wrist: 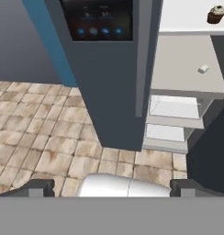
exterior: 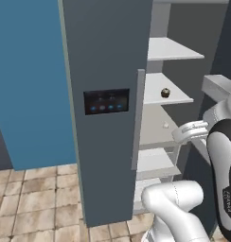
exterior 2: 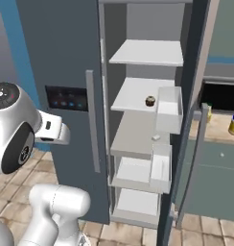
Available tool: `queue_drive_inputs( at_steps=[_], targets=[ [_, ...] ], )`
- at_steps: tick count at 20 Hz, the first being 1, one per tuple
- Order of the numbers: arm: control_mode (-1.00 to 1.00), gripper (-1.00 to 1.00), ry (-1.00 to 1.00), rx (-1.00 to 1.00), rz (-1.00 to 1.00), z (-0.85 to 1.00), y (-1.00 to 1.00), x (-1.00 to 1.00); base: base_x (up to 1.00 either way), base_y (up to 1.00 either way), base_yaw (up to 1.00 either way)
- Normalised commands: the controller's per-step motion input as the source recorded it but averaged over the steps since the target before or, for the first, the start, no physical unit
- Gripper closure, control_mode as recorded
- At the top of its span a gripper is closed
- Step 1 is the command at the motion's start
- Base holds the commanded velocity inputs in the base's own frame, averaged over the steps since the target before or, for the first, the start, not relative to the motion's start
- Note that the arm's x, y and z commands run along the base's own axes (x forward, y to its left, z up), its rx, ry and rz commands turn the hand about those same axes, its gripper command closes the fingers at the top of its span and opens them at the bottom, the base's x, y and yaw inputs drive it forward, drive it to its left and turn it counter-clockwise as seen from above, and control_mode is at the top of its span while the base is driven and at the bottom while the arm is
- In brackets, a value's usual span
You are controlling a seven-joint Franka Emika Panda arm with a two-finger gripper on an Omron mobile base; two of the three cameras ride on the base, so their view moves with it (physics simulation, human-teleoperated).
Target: Place the mayonnaise and mustard from the counter to the top shelf of the fridge. If the existing items in the fridge are on the top shelf, move them to other shelves.
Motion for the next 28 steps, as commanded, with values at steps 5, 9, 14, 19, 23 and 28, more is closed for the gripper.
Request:
queue_drive_inputs(
  at_steps=[5,9,14,19,23,28],
  targets=[
    [1.00,-1.00,0.00,0.00,0.00,0.00,0.00,0.00,-0.79,0.01,0.00],
    [1.00,-1.00,0.00,0.00,0.00,0.00,0.00,0.00,-0.76,0.00,0.00],
    [1.00,-1.00,0.00,0.00,0.00,0.00,0.00,0.00,-0.62,0.00,-0.04],
    [1.00,-1.00,0.00,0.00,0.00,0.00,0.00,0.00,-0.29,-0.17,-0.15],
    [1.00,-1.00,0.00,0.00,0.00,0.00,0.00,0.00,-0.09,-0.79,-0.09],
    [1.00,-1.00,0.00,0.00,0.00,0.00,0.00,0.00,0.00,-0.99,-0.05]
  ],
)
